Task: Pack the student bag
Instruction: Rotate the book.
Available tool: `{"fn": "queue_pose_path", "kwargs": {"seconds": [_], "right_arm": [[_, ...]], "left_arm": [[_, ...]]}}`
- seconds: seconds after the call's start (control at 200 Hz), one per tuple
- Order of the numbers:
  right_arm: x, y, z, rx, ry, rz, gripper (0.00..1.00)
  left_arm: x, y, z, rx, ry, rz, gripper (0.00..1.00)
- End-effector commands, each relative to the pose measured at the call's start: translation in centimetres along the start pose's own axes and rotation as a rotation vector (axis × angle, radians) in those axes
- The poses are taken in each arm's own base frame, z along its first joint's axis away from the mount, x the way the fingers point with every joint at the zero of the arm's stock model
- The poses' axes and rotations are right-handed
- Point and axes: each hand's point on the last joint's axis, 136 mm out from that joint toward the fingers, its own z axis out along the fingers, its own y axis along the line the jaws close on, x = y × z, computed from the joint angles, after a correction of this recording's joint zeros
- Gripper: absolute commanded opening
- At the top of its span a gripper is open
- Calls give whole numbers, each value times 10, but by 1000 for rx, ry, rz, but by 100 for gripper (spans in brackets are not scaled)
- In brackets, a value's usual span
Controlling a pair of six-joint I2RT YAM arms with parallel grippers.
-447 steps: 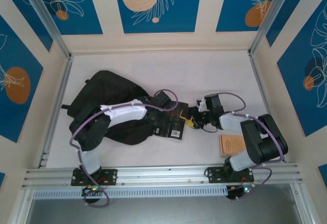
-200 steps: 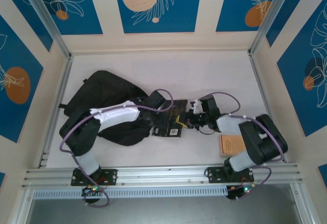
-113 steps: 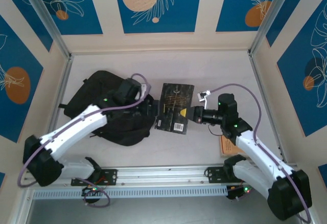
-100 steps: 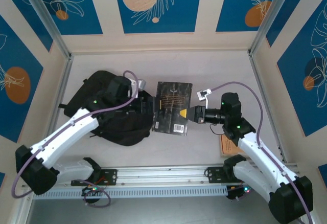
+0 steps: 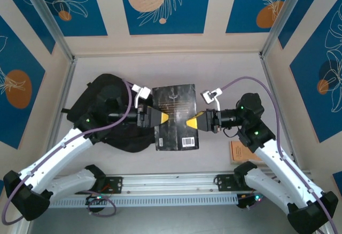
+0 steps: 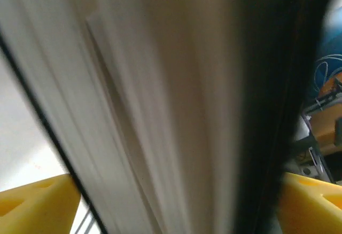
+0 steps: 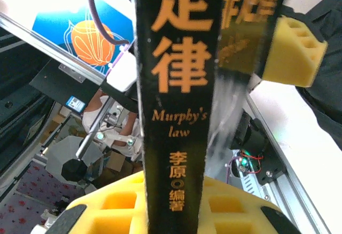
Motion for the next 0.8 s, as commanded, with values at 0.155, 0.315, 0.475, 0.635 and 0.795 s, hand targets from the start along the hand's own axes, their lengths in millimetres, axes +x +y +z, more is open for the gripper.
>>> {"fn": "queue_pose_path", "kwargs": {"seconds": [0.155, 0.315, 0.475, 0.635, 0.795], "right_arm": [[-16, -4, -10, 59, -81, -26, 0], [-19, -15, -10, 73, -112, 6, 0], [-25, -29, -14, 125, -214, 52, 41], [-27, -35, -14, 121, -405, 71, 83], [-26, -41, -2, 99, -564, 93, 90]], "left_arm": [[-5, -41, -15, 154, -64, 70, 56], [-11, -29, -16, 88, -120, 60, 5], [-26, -16, -21, 33, -248, 36, 0], [-48, -1, -42, -20, -482, -14, 0], [-59, 20, -52, -18, -640, -122, 0]]}}
